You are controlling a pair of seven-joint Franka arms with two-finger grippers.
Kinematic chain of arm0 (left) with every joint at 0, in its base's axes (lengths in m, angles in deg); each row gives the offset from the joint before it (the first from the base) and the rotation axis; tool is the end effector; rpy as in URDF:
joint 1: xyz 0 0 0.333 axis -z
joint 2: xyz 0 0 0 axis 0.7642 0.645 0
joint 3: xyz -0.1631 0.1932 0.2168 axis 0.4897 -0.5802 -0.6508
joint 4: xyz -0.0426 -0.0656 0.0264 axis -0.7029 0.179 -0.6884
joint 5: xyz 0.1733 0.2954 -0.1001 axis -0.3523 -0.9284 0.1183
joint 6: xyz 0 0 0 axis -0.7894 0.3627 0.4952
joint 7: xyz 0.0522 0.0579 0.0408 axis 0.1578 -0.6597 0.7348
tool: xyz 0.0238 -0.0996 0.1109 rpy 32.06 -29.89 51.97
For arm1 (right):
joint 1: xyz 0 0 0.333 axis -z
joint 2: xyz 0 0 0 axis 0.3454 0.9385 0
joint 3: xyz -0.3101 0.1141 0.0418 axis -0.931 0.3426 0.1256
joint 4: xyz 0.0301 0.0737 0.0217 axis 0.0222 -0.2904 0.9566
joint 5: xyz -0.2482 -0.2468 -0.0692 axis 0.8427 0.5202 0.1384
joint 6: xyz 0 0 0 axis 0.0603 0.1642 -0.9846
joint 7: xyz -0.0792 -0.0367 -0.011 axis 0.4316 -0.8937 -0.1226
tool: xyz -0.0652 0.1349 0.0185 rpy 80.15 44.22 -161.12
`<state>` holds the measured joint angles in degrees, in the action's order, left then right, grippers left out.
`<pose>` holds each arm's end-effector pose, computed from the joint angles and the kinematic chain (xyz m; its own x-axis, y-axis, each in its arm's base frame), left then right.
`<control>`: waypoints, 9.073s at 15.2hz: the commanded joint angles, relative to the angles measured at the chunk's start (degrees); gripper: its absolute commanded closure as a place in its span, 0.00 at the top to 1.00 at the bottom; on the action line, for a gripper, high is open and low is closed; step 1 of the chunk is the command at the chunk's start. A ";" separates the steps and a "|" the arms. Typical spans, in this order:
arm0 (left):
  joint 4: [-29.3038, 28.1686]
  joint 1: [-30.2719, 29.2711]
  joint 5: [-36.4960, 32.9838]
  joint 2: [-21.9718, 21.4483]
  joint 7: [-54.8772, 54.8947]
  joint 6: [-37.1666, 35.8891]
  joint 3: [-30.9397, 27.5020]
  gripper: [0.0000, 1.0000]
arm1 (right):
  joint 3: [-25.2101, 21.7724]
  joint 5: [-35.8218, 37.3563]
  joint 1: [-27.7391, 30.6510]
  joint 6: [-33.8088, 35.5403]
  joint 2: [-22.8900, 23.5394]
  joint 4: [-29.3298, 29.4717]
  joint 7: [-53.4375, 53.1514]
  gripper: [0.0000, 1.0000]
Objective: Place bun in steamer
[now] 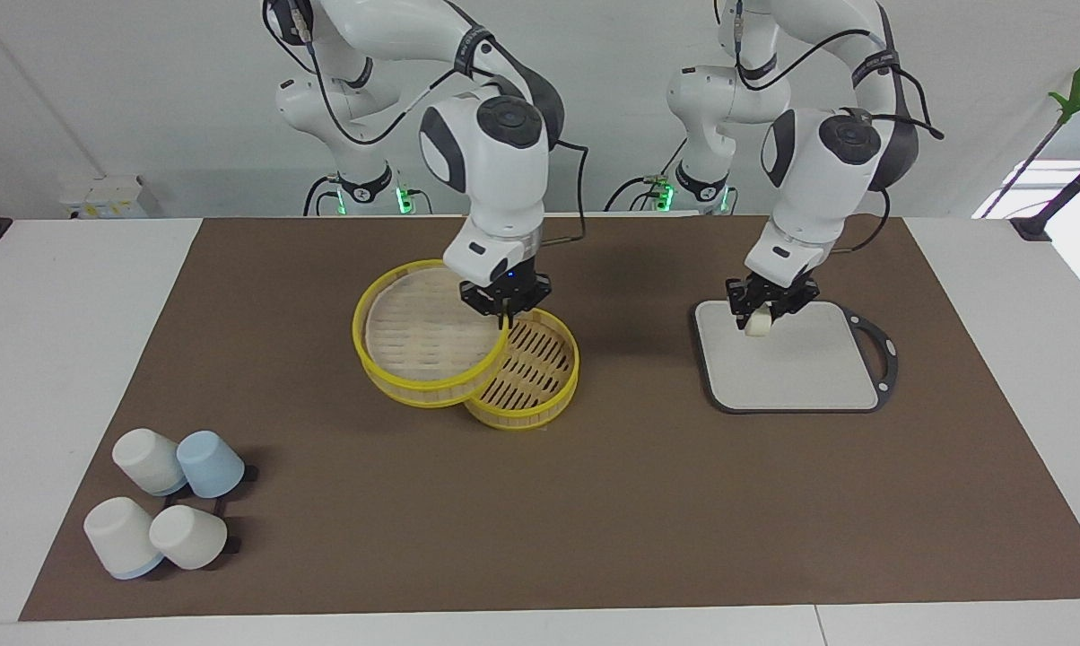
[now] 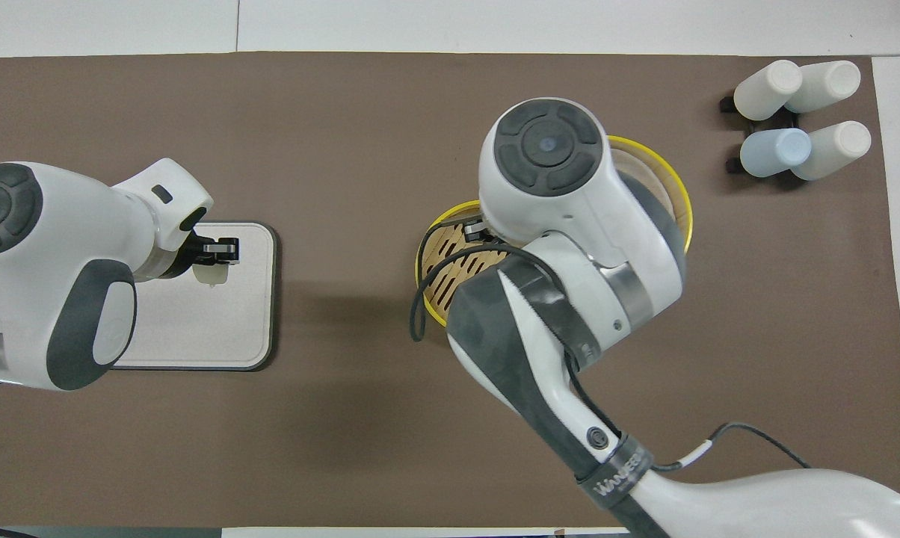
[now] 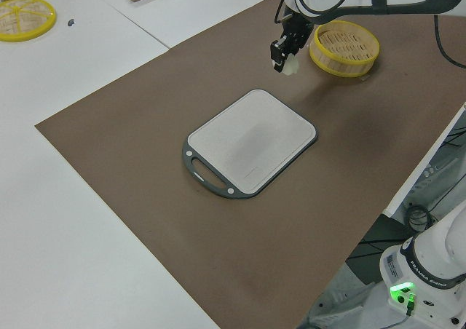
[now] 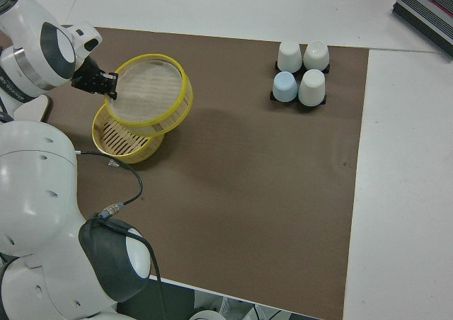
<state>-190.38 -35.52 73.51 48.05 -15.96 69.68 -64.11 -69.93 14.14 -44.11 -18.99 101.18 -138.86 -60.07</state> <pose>0.5026 -0.1368 0.4460 0.9959 -0.0626 0.0654 -0.0633 -0.9980 0.0084 0.5574 0.2833 0.4712 0.9927 0.1207 0.0073 0.1200 -0.9905 0.0673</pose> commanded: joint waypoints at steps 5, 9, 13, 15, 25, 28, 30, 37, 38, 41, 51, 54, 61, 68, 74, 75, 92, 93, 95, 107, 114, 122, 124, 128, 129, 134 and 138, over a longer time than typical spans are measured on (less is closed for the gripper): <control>6.51 11.68 3.37 1.95 -14.75 -1.48 -0.60 0.40 | 0.83 0.37 10.18 2.10 -4.86 -6.10 11.02 0.00; 13.46 18.28 3.55 8.37 -23.89 -1.22 -0.60 0.40 | 0.83 0.28 16.24 1.92 -4.86 -6.72 17.71 0.00; 14.78 23.28 3.29 12.23 -27.66 2.37 -0.68 0.41 | 0.74 0.37 19.33 1.31 -5.39 -8.74 20.10 0.00; 15.84 24.00 3.20 13.47 -28.38 2.91 -0.60 0.41 | 0.74 0.37 20.03 -1.14 -6.35 -11.37 20.36 0.00; 23.67 28.83 -0.22 27.18 -31.55 7.91 -0.77 0.42 | 0.74 0.37 20.13 -3.79 -7.32 -14.02 21.15 0.00; 21.30 29.98 -1.02 27.27 -31.81 9.58 -0.77 0.42 | 0.83 0.37 20.21 -3.79 -7.32 -14.02 21.24 0.00; 21.03 30.24 -1.10 27.45 -31.81 9.94 -0.77 0.43 | 0.83 0.37 20.13 -3.79 -7.32 -14.02 21.07 0.00; 19.45 30.77 -2.69 28.42 -32.25 11.18 -0.77 0.80 | 0.83 0.28 20.13 -3.70 -7.32 -13.84 21.06 0.00; 19.45 30.77 -2.77 28.33 -32.25 10.83 -0.86 0.83 | 0.83 0.37 20.13 -3.70 -7.32 -13.75 21.06 0.00; 19.62 30.77 -2.77 27.98 -32.25 9.95 -0.86 1.00 | 0.83 0.37 20.04 -3.70 -7.24 -13.66 21.06 0.00; 19.62 26.99 -2.77 17.09 -31.11 -1.03 -0.86 1.00 | 0.83 0.28 19.34 -3.61 -7.24 -12.61 20.45 0.00; 19.88 25.07 -2.77 14.45 -29.01 -4.72 -1.12 1.00 | 1.44 -0.51 18.29 -3.44 -7.24 -11.13 17.13 0.00; 20.15 11.45 -2.69 5.23 -12.86 -16.32 -1.21 1.00 | 1.35 -1.12 8.45 -4.57 -6.71 -8.92 3.16 0.00; 20.15 -0.86 -2.42 0.56 -2.46 -21.87 -1.30 1.00 | 1.35 -3.50 -2.45 -5.28 -0.39 -0.41 -12.75 0.00; 19.36 -5.96 -2.16 -1.99 7.65 -24.60 -1.47 1.00 | 0.91 1.33 -10.72 -6.24 9.63 6.02 -21.03 0.00; 18.92 -6.06 -2.07 -2.43 7.83 -24.68 -1.47 1.00 | 0.91 1.33 -10.81 -6.86 9.73 6.02 -21.04 0.00; 18.57 -9.31 2.06 -2.26 11.69 -24.51 -1.12 1.00 | 1.09 1.60 -11.08 -12.49 11.13 3.30 -22.00 0.00; 18.57 -9.31 2.06 -2.26 11.69 -24.60 -1.04 1.00 | 1.09 1.60 -10.99 -12.84 11.13 3.30 -22.00 0.00; 18.57 -9.22 1.88 -2.26 11.69 -24.77 -1.03 1.00 | 1.00 1.51 -11.16 -13.02 11.74 3.39 -22.09 0.00; 18.57 -9.13 -0.05 -2.26 11.78 -26.35 -0.60 1.00 | 1.09 1.60 -11.60 -13.28 12.45 3.39 -22.09 0.00; 18.39 -9.13 -0.05 -2.70 11.78 -26.53 -0.60 1.00 | 1.09 1.69 -11.43 -13.98 12.45 2.25 -22.09 0.00; 18.30 -9.22 -0.05 -2.70 11.78 -26.53 -0.68 1.00 | 1.09 1.60 -11.17 -15.12 12.45 1.54 -22.09 0.00; 18.39 -9.13 -0.05 -2.70 11.70 -26.53 -0.68 1.00 | 1.09 1.51 -11.08 -16.44 12.28 0.23 -22.18 0.00; 18.04 -9.13 -0.05 -2.87 11.69 -26.35 -0.68 1.00 | 1.00 1.16 -10.81 -16.01 12.28 0.40 -22.18 0.00; 18.13 -9.13 -0.05 -2.87 11.78 -26.35 -0.68 1.00 | 1.00 1.16 -10.81 -15.83 12.19 0.40 -22.18 0.22; 18.31 -9.05 -0.05 -2.78 11.69 -26.35 -0.68 1.00 | 0.83 1.60 -10.72 -13.55 11.75 1.54 -22.09 1.00; 18.31 -9.05 -0.05 -2.70 11.52 -26.18 -0.68 1.00 | 0.74 1.86 -8.28 -11.53 8.60 1.98 -21.13 1.00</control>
<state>-171.32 -44.85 74.46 46.39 -5.03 43.85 -64.68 -69.83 14.84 -54.68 -32.33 112.89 -136.24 -80.96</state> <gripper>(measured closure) 0.000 0.035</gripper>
